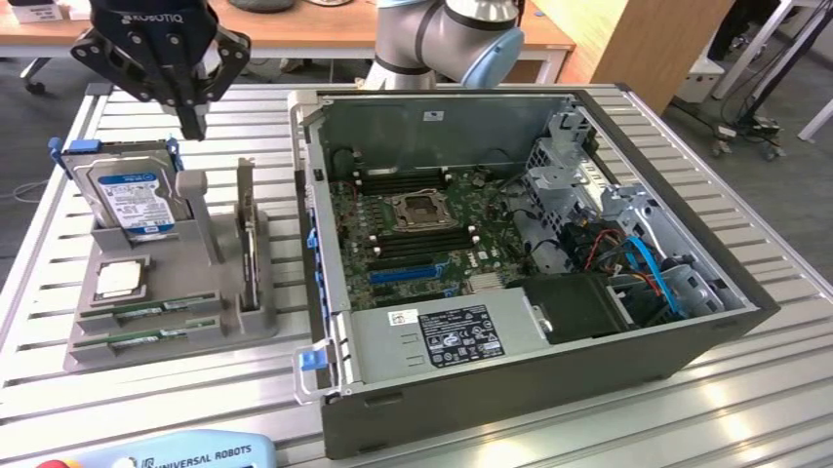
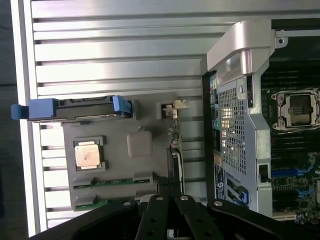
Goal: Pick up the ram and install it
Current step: 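Reach for the ram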
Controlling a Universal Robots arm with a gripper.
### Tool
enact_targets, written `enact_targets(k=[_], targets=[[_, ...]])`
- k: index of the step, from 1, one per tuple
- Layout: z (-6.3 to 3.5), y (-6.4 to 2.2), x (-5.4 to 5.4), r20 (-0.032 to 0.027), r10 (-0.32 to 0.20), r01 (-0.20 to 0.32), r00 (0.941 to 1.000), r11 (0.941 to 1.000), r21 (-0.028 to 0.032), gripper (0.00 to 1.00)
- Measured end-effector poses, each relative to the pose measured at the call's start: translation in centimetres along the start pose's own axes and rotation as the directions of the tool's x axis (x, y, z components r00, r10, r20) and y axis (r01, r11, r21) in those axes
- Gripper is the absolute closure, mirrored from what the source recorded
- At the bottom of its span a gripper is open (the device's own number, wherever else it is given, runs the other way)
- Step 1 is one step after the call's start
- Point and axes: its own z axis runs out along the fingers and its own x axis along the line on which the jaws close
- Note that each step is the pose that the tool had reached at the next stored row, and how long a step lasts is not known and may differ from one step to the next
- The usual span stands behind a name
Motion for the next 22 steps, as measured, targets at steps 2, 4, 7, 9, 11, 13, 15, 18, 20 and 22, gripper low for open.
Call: enact_targets(k=[2,4,7,9,11,13,15,18,20,22], targets=[[0.0,0.0,0.0,-0.0181,0.001,-0.001,0.9998,1.0,0.0013,0.9],[0.01,0.0,0.0,-0.022,0.001,-0.001,0.9998,1.0,0.0015,0.9],[0.0,-0.01,0.0,-0.0222,0.001,-0.001,0.9998,1.0,0.0017,0.9],[0.0,-0.02,0.1,-0.0222,0.001,-0.001,0.9998,1.0,0.0017,0.9],[0.0,-0.03,0.3,-0.0222,0.001,-0.001,0.9998,1.0,0.0017,0.9],[-0.01,-0.05,0.6,-0.0223,0.001,-0.001,0.9998,1.0,0.0018,0.9],[-0.01,-0.07,0.8,-0.0222,0.001,-0.001,0.9998,1.0,0.0017,0.9],[-0.02,-0.1,1.3,-0.0222,0.001,-0.001,0.9998,1.0,0.0017,0.9],[-0.02,-0.12,1.6,-0.0221,0.001,-0.001,0.9998,1.0,0.0016,0.9],[-0.03,-0.14,1.8,-0.0222,0.001,-0.001,0.9998,1.0,0.0017,0.9]])
